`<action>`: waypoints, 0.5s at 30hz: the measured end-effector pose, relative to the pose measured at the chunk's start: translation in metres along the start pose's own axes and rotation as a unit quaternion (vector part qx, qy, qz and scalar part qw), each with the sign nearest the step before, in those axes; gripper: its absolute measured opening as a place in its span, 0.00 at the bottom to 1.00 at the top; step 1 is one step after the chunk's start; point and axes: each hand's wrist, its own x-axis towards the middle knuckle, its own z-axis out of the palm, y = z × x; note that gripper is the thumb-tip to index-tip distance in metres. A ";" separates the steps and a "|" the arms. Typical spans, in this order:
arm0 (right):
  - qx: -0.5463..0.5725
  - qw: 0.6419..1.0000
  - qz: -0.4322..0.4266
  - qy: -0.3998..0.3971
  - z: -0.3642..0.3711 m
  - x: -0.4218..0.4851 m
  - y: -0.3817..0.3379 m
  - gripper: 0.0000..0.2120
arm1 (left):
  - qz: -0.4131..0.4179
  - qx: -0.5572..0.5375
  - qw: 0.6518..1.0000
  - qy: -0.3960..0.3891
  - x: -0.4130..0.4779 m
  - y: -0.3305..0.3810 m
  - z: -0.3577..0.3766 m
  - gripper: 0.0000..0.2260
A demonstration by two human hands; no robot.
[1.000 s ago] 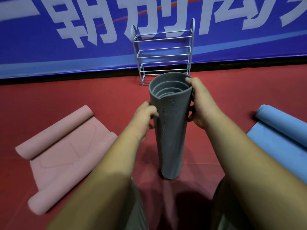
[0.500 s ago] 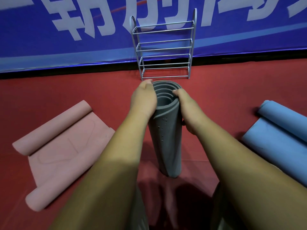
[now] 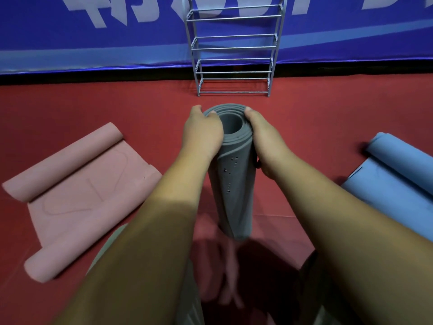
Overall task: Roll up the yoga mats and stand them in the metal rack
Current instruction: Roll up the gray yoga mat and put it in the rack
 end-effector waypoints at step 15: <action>-0.058 0.996 0.053 -0.040 -0.011 -0.024 -0.015 0.20 | -0.005 0.059 0.989 -0.132 0.002 0.013 -0.023 0.15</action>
